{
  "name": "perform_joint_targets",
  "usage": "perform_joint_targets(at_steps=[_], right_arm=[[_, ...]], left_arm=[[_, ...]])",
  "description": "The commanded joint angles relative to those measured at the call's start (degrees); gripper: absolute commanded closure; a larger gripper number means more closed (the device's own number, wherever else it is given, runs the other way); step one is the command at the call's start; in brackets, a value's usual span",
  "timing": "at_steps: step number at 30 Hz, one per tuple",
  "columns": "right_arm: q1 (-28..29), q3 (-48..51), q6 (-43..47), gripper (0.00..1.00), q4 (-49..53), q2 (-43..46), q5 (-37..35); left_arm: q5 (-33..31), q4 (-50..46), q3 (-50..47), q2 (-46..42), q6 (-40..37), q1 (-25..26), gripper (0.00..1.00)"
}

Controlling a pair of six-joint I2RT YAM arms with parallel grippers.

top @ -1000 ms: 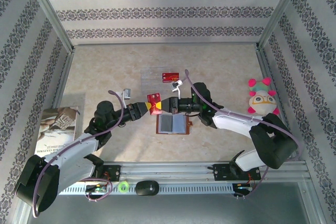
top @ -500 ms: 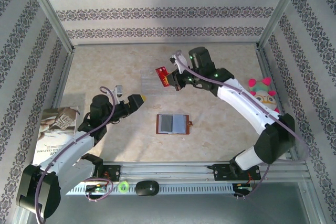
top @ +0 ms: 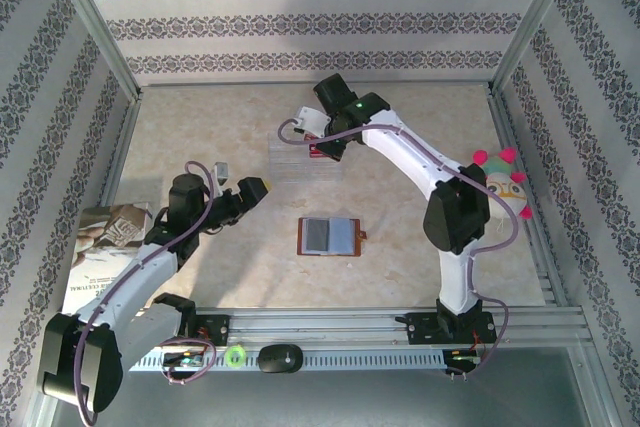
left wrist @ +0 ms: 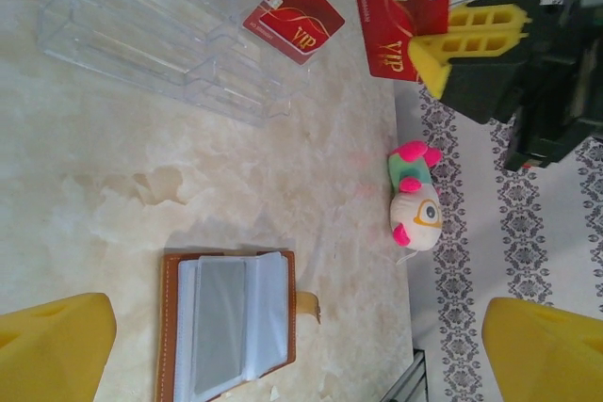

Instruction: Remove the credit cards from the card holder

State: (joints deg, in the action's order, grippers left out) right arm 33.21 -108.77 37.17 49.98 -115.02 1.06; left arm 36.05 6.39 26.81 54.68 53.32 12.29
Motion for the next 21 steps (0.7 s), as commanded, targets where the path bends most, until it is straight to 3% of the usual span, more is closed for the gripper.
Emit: perform_joint_targets(at_steps=[1, 21], right_arm=[[-0.2, -3.1, 7.0, 1.00, 2.6, -2.3, -3.2], [-0.9, -5.2, 17.0, 1.00, -1.4, -8.1, -5.5]], left_arm=[[1.3, -2.7, 2.5, 0.9, -2.4, -1.2, 0.00], [2.2, -2.6, 2.6, 5.2, -3.0, -3.2, 0.00]])
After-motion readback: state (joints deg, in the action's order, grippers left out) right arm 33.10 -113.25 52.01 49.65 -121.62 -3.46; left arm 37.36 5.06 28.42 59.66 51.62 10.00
